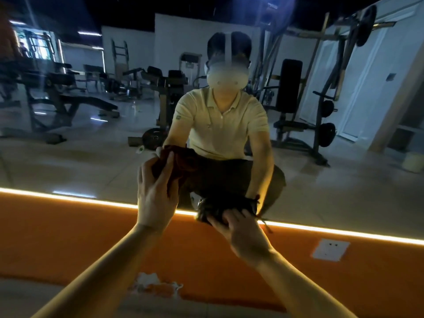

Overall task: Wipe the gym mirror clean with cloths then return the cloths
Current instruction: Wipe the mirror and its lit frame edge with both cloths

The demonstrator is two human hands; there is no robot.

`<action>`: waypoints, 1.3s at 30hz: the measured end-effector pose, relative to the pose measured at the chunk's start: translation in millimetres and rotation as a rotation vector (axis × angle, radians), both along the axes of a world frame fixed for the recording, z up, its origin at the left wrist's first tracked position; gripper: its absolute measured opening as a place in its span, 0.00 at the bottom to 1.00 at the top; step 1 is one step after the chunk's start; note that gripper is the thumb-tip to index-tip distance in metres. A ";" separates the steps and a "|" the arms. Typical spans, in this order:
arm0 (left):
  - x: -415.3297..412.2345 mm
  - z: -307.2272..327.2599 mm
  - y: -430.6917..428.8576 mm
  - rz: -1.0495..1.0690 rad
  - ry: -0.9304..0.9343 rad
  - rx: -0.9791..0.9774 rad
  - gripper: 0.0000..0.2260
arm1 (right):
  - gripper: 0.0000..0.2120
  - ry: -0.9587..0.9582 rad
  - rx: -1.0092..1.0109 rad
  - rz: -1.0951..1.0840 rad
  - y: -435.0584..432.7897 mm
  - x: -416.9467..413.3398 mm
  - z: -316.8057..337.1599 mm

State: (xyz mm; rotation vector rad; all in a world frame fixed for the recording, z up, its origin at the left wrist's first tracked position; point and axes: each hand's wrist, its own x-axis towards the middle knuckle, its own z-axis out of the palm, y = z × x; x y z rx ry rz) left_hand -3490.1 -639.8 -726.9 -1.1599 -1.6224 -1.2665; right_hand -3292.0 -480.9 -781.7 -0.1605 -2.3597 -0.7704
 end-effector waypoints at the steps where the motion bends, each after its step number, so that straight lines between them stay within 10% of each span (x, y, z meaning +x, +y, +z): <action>1: -1.6 -0.1 -1.2 -0.004 -0.005 -0.006 0.30 | 0.38 -0.068 0.050 0.030 -0.2 2.4 -6.1; 11: -6.7 23.6 -38.5 0.024 0.106 -0.274 0.28 | 0.34 0.630 -0.218 -0.122 1.6 -15.9 137.3; 20: -35.1 32.4 -80.4 0.175 -0.113 -0.193 0.24 | 0.30 -0.076 0.138 0.128 -44.4 -49.6 23.2; 23: -51.4 19.3 -99.6 0.183 -0.136 -0.215 0.25 | 0.18 0.142 0.172 0.169 -46.2 -65.0 50.4; 28: -74.1 7.1 -115.5 0.192 -0.161 -0.215 0.28 | 0.30 0.548 -0.123 -0.062 -41.3 -86.0 116.6; 35: -98.3 -3.4 -113.6 0.143 -0.189 -0.191 0.32 | 0.33 0.067 0.021 0.159 -77.9 -117.5 28.9; 39: -109.7 -7.6 -120.0 0.098 -0.090 -0.254 0.36 | 0.12 0.104 0.157 0.253 -90.0 -130.5 30.4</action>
